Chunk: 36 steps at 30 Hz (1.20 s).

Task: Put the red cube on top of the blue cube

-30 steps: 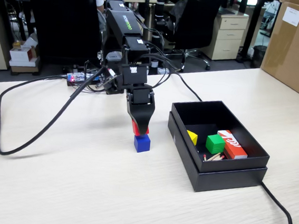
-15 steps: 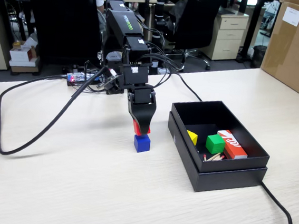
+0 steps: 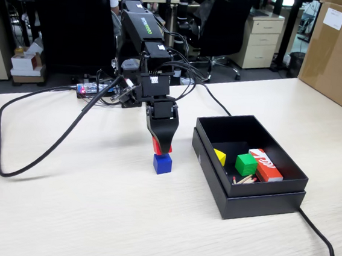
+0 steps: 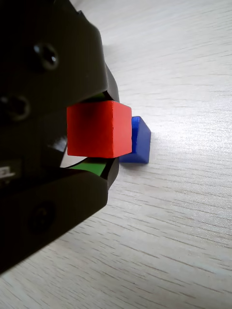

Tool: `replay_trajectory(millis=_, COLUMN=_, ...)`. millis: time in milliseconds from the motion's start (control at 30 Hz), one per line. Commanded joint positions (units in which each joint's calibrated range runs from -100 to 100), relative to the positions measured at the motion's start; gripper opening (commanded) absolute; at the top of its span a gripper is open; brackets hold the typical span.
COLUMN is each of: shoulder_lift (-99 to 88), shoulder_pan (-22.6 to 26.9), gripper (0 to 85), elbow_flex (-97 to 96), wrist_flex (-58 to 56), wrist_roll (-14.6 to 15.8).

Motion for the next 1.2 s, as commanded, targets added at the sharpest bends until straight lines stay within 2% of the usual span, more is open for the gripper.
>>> replay_trajectory(millis=0, shoulder_lift=-2.16, shoulder_pan=0.05, gripper=13.6, elbow_flex=1.64, wrist_flex=1.90, wrist_roll=-0.59)
replay_trajectory(millis=33, shoulder_lift=-2.16, shoulder_pan=0.05, gripper=14.0, elbow_flex=1.64, wrist_flex=1.90, wrist_roll=-0.59)
replay_trajectory(millis=100, shoulder_lift=-2.16, shoulder_pan=0.15, gripper=19.9, elbow_flex=1.46, wrist_flex=1.90, wrist_roll=-0.63)
replay_trajectory(millis=300, shoulder_lift=-2.27, shoulder_pan=0.20, gripper=25.5, elbow_flex=1.10, wrist_flex=1.90, wrist_roll=-0.68)
replay_trajectory(millis=500, shoulder_lift=-2.96, shoulder_pan=0.15, gripper=25.8, elbow_flex=1.01, wrist_flex=1.81, wrist_roll=-0.78)
replay_trajectory(millis=700, shoulder_lift=-3.99, shoulder_pan=0.29, gripper=40.8, elbow_flex=0.73, wrist_flex=1.12, wrist_roll=-0.78)
replay_trajectory(millis=867, shoulder_lift=-6.63, shoulder_pan=0.29, gripper=41.9, elbow_flex=1.10, wrist_flex=1.03, wrist_roll=-0.73)
replay_trajectory(millis=967, shoulder_lift=-8.58, shoulder_pan=0.29, gripper=46.0, elbow_flex=1.19, wrist_flex=0.17, wrist_roll=-0.73)
replay_trajectory(millis=1167, shoulder_lift=-16.50, shoulder_pan=0.29, gripper=46.5, elbow_flex=0.91, wrist_flex=-3.29, wrist_roll=-0.78)
